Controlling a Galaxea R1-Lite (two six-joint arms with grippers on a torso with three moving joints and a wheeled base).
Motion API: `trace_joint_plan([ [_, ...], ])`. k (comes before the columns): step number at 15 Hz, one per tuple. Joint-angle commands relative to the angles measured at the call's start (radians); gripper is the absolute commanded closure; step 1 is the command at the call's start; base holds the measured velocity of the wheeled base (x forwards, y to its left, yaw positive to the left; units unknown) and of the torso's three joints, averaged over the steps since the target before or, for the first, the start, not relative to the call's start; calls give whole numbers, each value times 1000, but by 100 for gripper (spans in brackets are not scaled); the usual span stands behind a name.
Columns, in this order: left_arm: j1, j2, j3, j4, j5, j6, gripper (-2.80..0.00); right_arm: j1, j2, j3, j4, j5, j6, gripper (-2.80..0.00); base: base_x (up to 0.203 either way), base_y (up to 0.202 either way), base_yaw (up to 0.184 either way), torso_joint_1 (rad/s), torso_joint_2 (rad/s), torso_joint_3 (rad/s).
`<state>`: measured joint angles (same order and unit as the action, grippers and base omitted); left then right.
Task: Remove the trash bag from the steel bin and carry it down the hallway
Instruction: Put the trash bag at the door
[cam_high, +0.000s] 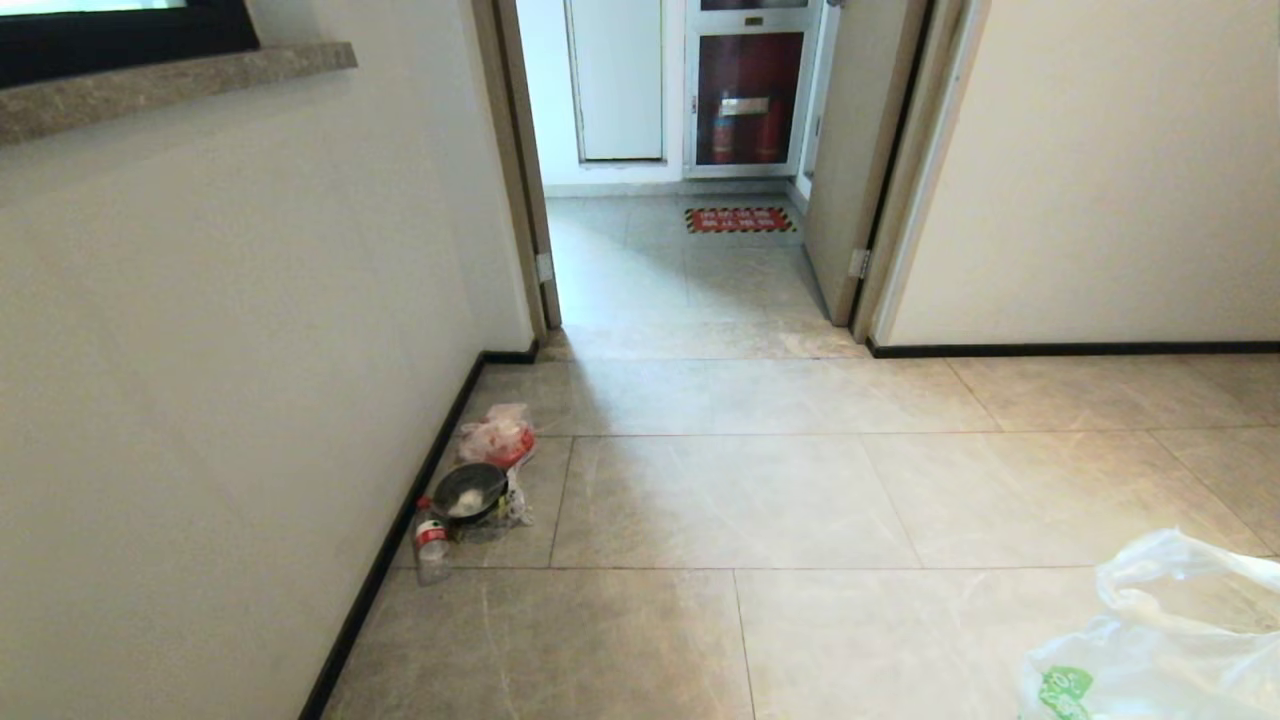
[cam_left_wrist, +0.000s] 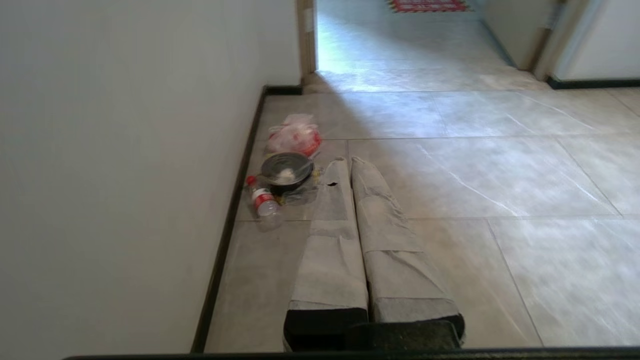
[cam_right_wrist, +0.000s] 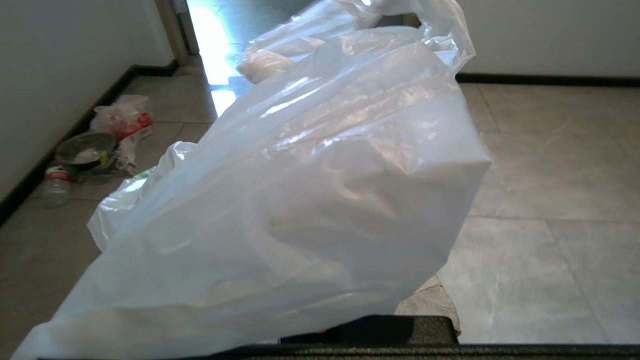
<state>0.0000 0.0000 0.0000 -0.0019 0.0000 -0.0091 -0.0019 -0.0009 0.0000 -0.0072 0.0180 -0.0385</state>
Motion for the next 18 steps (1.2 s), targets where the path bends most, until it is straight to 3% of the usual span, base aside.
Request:
trace_joint_plan([
  [1, 0, 0, 0, -1, 0, 0, 0, 1, 1, 0, 0, 0, -1, 0, 195, 0, 4, -1, 2, 11],
  [18, 0, 0, 0, -1, 0, 0, 0, 0, 1, 0, 0, 0, -1, 0, 190, 0, 1, 2, 2, 2],
])
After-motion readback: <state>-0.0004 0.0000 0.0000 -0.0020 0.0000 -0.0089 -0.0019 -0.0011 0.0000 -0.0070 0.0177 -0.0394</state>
